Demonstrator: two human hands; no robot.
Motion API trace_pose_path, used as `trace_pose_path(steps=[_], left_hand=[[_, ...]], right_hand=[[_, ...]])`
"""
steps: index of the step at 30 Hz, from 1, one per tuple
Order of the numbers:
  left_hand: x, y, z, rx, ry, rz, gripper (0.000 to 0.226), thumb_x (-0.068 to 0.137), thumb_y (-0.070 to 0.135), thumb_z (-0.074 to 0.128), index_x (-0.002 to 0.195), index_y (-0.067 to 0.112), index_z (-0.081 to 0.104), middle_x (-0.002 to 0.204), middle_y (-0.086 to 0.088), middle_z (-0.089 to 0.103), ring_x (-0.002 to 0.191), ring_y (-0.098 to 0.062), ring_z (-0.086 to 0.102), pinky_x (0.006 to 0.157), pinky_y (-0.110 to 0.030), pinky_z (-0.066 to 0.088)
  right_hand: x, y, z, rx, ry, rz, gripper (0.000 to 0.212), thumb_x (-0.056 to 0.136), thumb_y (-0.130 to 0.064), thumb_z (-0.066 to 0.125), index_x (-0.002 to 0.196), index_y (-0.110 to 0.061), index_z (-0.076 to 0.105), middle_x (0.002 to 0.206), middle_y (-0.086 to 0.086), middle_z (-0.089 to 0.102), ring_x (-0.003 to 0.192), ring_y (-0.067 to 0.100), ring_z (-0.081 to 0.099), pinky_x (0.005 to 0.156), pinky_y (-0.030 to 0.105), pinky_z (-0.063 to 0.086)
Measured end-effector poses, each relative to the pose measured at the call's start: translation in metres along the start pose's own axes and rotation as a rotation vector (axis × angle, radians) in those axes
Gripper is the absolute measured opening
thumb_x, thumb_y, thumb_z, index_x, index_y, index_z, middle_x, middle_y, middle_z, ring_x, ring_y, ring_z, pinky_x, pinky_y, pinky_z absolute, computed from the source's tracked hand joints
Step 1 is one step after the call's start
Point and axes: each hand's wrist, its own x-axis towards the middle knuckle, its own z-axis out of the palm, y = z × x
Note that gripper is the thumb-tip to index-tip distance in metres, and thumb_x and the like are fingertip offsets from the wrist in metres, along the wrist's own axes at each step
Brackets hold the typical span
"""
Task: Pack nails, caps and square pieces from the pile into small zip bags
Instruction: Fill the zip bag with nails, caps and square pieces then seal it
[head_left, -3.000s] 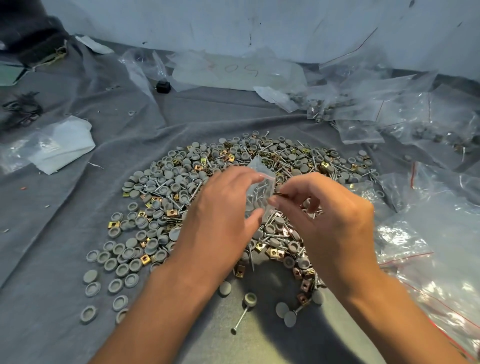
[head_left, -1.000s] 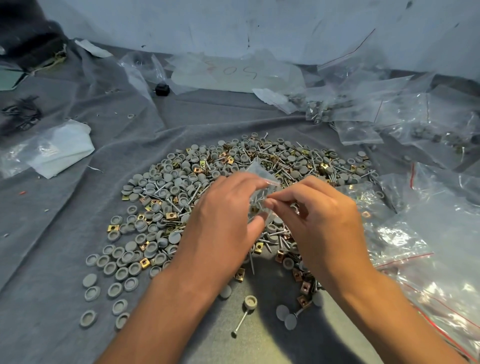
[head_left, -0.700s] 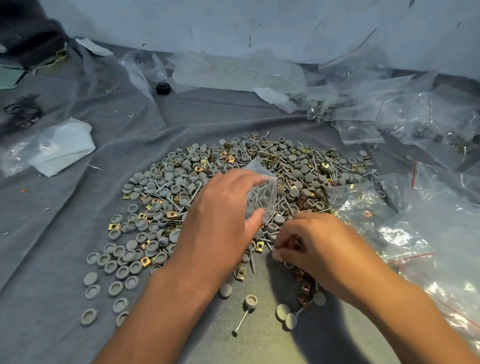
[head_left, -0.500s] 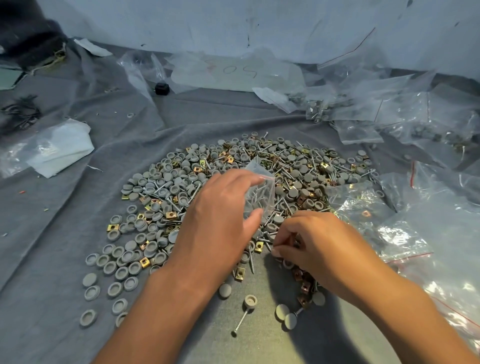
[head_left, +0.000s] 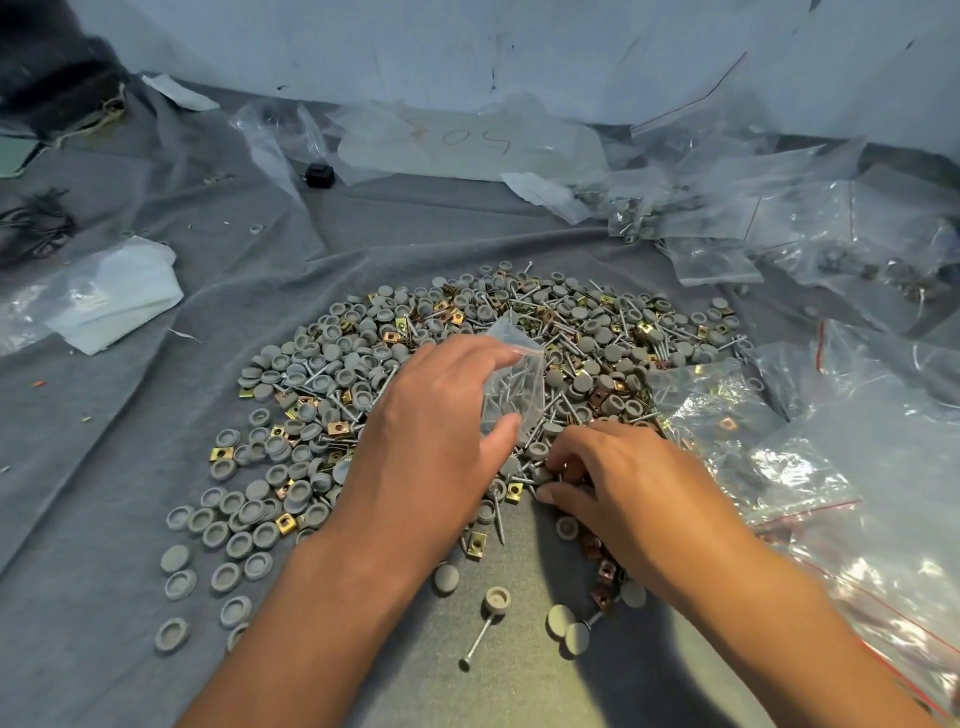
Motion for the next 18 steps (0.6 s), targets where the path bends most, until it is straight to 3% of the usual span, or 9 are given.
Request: trace_pose_path(steps=[7, 10, 13, 16, 18], left_hand=[[-0.001, 0.0, -0.001, -0.007, 0.001, -0.004, 0.053, 0.083, 0.025, 0.076, 0.133, 0.023, 0.059, 0.13, 0.011, 0.061, 0.121, -0.002, 0.052, 0.106, -0.014, 0.032], [0.0, 0.0, -0.002, -0.008, 0.001, -0.003, 0.053, 0.083, 0.025, 0.076, 0.133, 0.022, 0.06, 0.13, 0.011, 0.061, 0.12, -0.002, 0.052, 0.106, -0.015, 0.032], [0.0, 0.0, -0.002, 0.001, 0.0, 0.001, 0.053, 0.083, 0.025, 0.076, 0.133, 0.022, 0.059, 0.13, 0.011, 0.061, 0.121, -0.003, 0.052, 0.106, -0.015, 0.031], [0.0, 0.001, -0.002, 0.0, 0.0, -0.001, 0.053, 0.084, 0.026, 0.076, 0.134, 0.022, 0.059, 0.13, 0.011, 0.06, 0.121, -0.002, 0.052, 0.106, -0.015, 0.032], [0.0, 0.001, -0.002, -0.004, 0.003, -0.002, 0.052, 0.084, 0.025, 0.075, 0.134, 0.023, 0.059, 0.13, 0.012, 0.06, 0.121, -0.002, 0.051, 0.107, -0.015, 0.032]], right_hand=[[0.005, 0.007, 0.006, 0.064, 0.046, -0.042, 0.023, 0.101, -0.049, 0.042, 0.107, -0.034, 0.059, 0.101, -0.016, 0.055, 0.095, 0.009, 0.056, 0.078, 0.032, 0.052], [0.009, 0.012, 0.004, 0.203, 0.124, -0.028, 0.017, 0.096, -0.049, 0.04, 0.098, -0.037, 0.052, 0.092, -0.022, 0.051, 0.084, 0.0, 0.05, 0.069, 0.018, 0.043], [0.012, 0.01, 0.007, 0.329, 0.216, -0.016, 0.011, 0.096, -0.042, 0.047, 0.088, -0.035, 0.045, 0.078, -0.016, 0.054, 0.081, -0.004, 0.054, 0.062, 0.014, 0.045], [0.014, 0.007, 0.012, 0.314, 0.229, -0.051, 0.012, 0.096, -0.032, 0.054, 0.092, -0.034, 0.043, 0.076, -0.012, 0.057, 0.064, 0.005, 0.056, 0.054, 0.022, 0.049], [0.015, 0.007, 0.013, 0.226, 0.229, -0.089, 0.006, 0.097, -0.031, 0.05, 0.101, -0.034, 0.047, 0.082, -0.01, 0.058, 0.068, 0.01, 0.057, 0.058, 0.031, 0.053]])
